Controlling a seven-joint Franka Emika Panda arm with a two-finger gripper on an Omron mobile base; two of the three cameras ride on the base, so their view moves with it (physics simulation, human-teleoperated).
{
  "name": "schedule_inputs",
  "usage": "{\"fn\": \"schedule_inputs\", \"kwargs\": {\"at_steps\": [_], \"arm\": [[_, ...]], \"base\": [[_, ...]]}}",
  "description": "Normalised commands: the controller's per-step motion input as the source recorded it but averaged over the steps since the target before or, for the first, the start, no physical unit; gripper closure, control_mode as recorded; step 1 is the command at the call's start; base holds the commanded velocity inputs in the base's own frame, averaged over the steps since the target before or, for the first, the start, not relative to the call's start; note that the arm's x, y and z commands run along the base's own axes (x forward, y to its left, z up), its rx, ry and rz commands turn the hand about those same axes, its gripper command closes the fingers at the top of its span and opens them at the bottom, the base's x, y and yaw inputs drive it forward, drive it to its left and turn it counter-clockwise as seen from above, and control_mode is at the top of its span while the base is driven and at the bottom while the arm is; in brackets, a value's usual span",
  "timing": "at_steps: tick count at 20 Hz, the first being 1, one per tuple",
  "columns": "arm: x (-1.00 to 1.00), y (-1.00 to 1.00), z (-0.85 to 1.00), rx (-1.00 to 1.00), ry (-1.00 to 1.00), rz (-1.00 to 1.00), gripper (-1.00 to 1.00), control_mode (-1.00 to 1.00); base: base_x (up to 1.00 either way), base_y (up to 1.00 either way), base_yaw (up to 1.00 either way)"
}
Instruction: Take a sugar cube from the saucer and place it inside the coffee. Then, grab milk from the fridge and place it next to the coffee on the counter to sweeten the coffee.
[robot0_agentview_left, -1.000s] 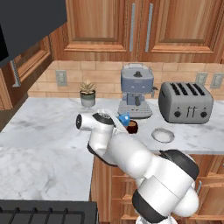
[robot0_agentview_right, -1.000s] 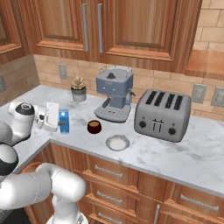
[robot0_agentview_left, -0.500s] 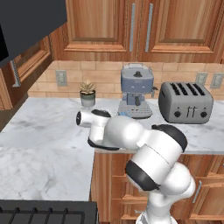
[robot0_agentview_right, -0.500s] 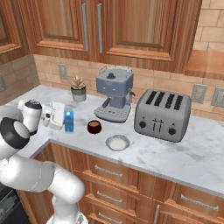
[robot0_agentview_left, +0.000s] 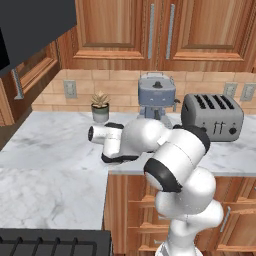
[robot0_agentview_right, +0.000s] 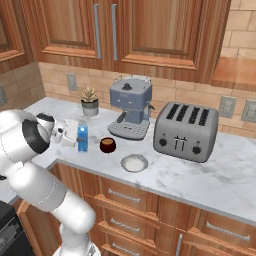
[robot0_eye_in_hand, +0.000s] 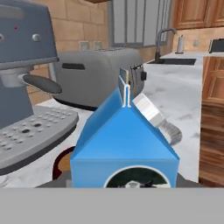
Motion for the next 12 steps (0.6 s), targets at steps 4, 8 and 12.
{"fn": "schedule_inputs", "kwargs": {"at_steps": [4,8,12], "arm": [[0.06,0.0,-0.44,-0.06,-0.08,-0.03,1.0,-1.0],[0.14,0.0,-0.42,-0.05,-0.21,-0.04,1.0,-1.0],[0.04,0.0,-0.59,-0.03,-0.25,-0.04,1.0,-1.0]], "base": [[0.0,0.0,0.0],[0.0,0.0,0.0],[0.0,0.0,0.0]]}}
